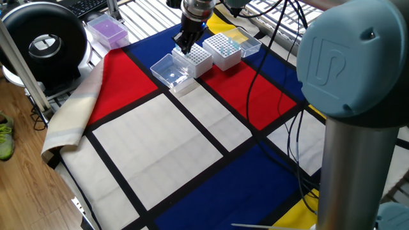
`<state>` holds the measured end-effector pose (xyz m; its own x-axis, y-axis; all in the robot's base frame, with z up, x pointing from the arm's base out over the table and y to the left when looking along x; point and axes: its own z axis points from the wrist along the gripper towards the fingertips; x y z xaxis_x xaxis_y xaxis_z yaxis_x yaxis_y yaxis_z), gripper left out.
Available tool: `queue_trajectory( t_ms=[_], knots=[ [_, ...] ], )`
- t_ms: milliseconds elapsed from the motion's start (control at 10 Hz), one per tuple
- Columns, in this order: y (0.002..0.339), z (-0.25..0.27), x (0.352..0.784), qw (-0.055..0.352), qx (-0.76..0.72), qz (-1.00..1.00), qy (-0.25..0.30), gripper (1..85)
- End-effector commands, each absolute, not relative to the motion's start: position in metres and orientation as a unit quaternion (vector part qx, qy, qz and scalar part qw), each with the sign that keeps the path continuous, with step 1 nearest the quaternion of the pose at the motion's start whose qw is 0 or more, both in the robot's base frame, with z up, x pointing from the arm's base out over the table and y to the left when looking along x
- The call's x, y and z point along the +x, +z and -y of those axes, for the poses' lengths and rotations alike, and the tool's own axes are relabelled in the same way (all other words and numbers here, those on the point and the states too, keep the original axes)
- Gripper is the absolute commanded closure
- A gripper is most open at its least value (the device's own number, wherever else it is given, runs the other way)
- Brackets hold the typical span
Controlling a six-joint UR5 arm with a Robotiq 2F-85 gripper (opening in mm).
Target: Transfer all medium pipette tips from one holder to another
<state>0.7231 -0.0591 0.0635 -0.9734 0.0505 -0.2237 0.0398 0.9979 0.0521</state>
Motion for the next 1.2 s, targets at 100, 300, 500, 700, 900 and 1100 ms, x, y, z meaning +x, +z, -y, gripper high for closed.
queue_trajectory(
  t_ms=[100, 300, 500, 700, 900, 1100],
  knots=[
    [0.071, 0.059, 0.723, 0.101, 0.047, -0.994, 0.020, 84.0],
    [0.072, 0.064, 0.724, 0.103, 0.048, -0.993, 0.012, 84.0],
    [0.076, 0.069, 0.728, 0.109, 0.042, -0.993, 0.006, 84.0],
    [0.083, 0.071, 0.730, 0.109, 0.042, -0.993, -0.002, 84.0],
    [0.099, 0.068, 0.733, 0.106, 0.048, -0.993, -0.008, 84.0],
    [0.107, 0.069, 0.737, 0.109, 0.048, -0.993, -0.008, 84.0]
  ],
)
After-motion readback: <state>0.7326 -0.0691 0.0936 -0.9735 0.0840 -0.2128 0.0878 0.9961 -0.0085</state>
